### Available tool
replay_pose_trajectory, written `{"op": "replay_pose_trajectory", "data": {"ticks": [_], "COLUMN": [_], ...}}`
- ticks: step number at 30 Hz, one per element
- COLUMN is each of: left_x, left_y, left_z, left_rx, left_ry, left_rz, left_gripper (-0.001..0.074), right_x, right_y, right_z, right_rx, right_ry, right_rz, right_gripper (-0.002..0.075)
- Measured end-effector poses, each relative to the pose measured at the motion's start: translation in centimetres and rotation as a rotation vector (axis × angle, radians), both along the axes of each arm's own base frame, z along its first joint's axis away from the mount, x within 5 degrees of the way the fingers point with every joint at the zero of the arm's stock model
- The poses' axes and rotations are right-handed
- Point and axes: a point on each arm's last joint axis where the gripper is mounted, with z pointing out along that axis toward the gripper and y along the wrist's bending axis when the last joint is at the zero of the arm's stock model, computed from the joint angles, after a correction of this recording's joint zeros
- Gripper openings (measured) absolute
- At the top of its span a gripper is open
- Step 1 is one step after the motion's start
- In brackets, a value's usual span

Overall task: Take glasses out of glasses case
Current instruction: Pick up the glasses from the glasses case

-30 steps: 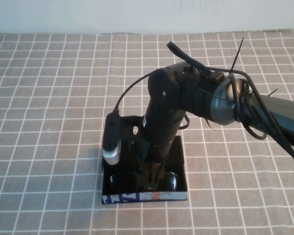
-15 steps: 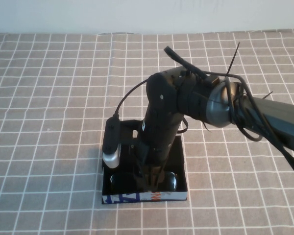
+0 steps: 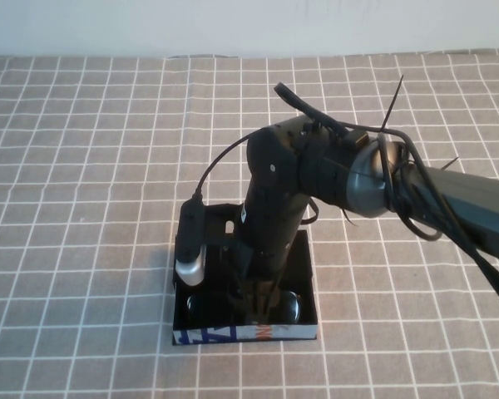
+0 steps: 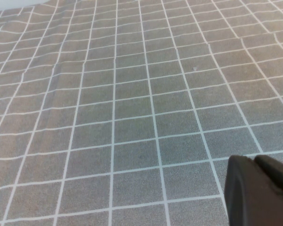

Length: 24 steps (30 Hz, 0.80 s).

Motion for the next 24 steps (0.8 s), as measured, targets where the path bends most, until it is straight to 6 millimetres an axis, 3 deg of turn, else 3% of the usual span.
{"op": "replay_pose_trajectory", "data": {"ticks": [12, 14, 18, 24], "left_x": [0.0, 0.0, 0.0, 0.0], "left_y": [0.0, 0.0, 0.0, 0.0], "left_z": [0.0, 0.0, 0.0, 0.0], "left_rx": [0.000, 0.000, 0.000, 0.000], "left_ry": [0.000, 0.000, 0.000, 0.000], "left_rz": [0.000, 0.000, 0.000, 0.000], "left_gripper": [-0.0004, -0.0004, -0.0004, -0.0005], "right_x": [0.4, 0.4, 0.5, 0.7], "right_y": [0.0, 0.0, 0.1, 0.1], "right_z": [-1.7, -1.7, -1.3, 1.1], "right_rx": [-0.044, -0.042, -0.033, -0.048], "right_ry": [0.001, -0.001, -0.010, 0.002], "right_rz": [0.007, 0.006, -0.001, -0.075], "right_gripper": [0.0316, 0.0279, 0.0112, 0.0063]}}
